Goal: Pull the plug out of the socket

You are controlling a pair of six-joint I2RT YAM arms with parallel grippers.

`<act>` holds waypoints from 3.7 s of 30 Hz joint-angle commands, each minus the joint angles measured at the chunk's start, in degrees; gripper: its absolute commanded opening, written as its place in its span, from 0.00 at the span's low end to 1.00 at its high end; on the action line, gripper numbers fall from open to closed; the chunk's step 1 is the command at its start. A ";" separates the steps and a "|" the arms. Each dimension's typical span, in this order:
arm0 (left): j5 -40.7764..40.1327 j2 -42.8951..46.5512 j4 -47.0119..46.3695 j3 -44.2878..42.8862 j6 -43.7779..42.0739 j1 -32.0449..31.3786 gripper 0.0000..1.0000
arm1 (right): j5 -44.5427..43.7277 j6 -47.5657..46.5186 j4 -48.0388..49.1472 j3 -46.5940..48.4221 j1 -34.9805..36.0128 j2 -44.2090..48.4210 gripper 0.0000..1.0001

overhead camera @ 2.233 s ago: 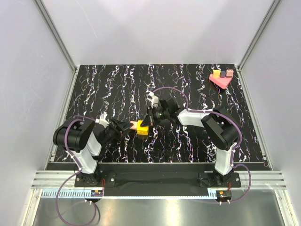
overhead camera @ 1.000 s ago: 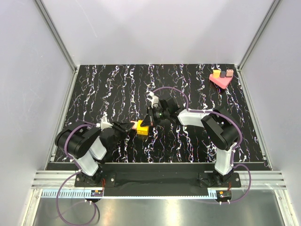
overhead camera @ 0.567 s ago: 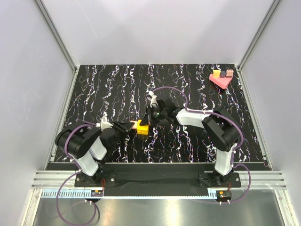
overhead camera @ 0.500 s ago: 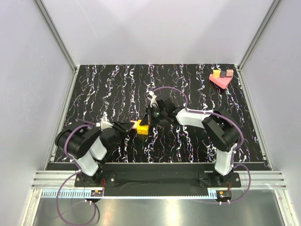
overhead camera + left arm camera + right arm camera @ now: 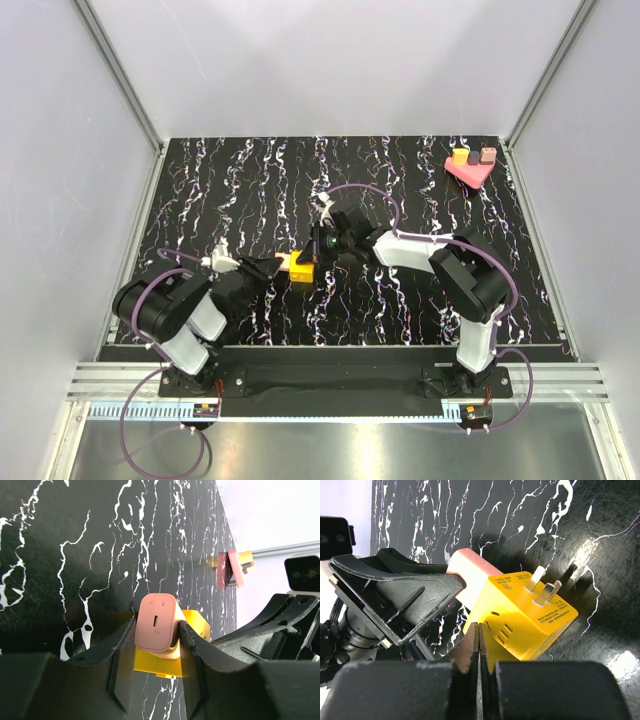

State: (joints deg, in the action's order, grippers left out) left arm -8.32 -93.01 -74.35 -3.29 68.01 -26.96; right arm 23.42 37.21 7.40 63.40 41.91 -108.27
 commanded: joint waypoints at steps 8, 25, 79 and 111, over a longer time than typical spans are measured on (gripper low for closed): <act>-8.82 -9.62 -21.19 5.40 3.42 0.77 0.00 | -12.08 -3.55 -12.58 -1.79 -1.39 -5.72 0.00; -8.56 -18.16 -21.10 5.49 8.37 0.59 0.00 | -11.64 -3.29 -12.58 -1.17 -1.39 -7.04 0.00; -6.62 -11.75 -21.10 4.08 -1.65 -3.36 0.00 | -27.54 -6.90 -30.07 8.41 3.26 8.78 1.00; -6.89 -12.54 -21.10 3.64 -2.18 -4.24 0.00 | -37.40 5.42 -47.92 38.56 7.66 -14.43 0.90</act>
State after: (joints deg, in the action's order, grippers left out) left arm -14.39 -103.61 -85.34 -4.49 72.47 -30.44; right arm -12.19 41.93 -39.07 99.59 48.60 -121.82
